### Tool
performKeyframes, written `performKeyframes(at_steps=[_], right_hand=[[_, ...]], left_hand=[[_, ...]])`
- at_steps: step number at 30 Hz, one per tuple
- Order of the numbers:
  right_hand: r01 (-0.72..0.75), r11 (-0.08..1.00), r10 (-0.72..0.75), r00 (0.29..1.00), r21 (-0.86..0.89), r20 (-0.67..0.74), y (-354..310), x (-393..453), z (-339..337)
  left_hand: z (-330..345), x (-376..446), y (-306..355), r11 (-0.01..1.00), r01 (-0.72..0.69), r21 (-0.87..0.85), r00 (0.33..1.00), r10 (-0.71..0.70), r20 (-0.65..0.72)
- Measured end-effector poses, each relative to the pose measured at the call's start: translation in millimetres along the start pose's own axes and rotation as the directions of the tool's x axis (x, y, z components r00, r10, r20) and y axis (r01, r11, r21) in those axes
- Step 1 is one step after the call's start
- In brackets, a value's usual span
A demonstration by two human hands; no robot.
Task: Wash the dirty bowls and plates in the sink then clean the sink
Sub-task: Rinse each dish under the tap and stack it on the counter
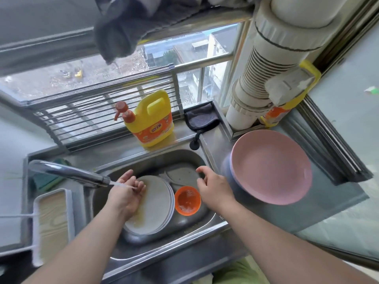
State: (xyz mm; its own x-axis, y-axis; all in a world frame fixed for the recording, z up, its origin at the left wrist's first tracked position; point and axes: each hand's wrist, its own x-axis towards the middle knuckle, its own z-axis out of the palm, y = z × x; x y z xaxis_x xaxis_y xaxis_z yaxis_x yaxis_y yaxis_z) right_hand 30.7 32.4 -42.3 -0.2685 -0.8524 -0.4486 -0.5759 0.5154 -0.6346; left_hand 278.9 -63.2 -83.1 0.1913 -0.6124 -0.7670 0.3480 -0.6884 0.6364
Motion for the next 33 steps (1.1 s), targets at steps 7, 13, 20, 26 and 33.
performKeyframes(at_steps=[7,13,20,26,33], right_hand=[[0.005,0.999,-0.002,0.998,0.037,-0.064,6,-8,-14],[-0.003,1.0,0.006,0.973,0.014,-0.23,40,-11,-80],[-0.197,0.98,0.185,0.843,0.031,-0.505,133,-27,-183],[-0.395,0.914,0.363,0.898,-0.091,-0.248,175,-27,-208],[-0.342,0.892,0.264,0.924,-0.296,-0.276,164,-28,-216]], left_hand=[[0,-12,-23,0.969,-0.049,0.241,0.996,0.028,0.088],[22,-27,-39,0.934,-0.052,0.353,0.998,0.06,-0.013],[122,-81,-83,0.755,-0.22,0.618,0.954,0.033,0.299],[214,-120,-112,0.472,-0.442,0.763,0.893,0.151,0.424],[222,-129,-117,0.075,-0.535,0.841,0.829,0.238,0.506]])
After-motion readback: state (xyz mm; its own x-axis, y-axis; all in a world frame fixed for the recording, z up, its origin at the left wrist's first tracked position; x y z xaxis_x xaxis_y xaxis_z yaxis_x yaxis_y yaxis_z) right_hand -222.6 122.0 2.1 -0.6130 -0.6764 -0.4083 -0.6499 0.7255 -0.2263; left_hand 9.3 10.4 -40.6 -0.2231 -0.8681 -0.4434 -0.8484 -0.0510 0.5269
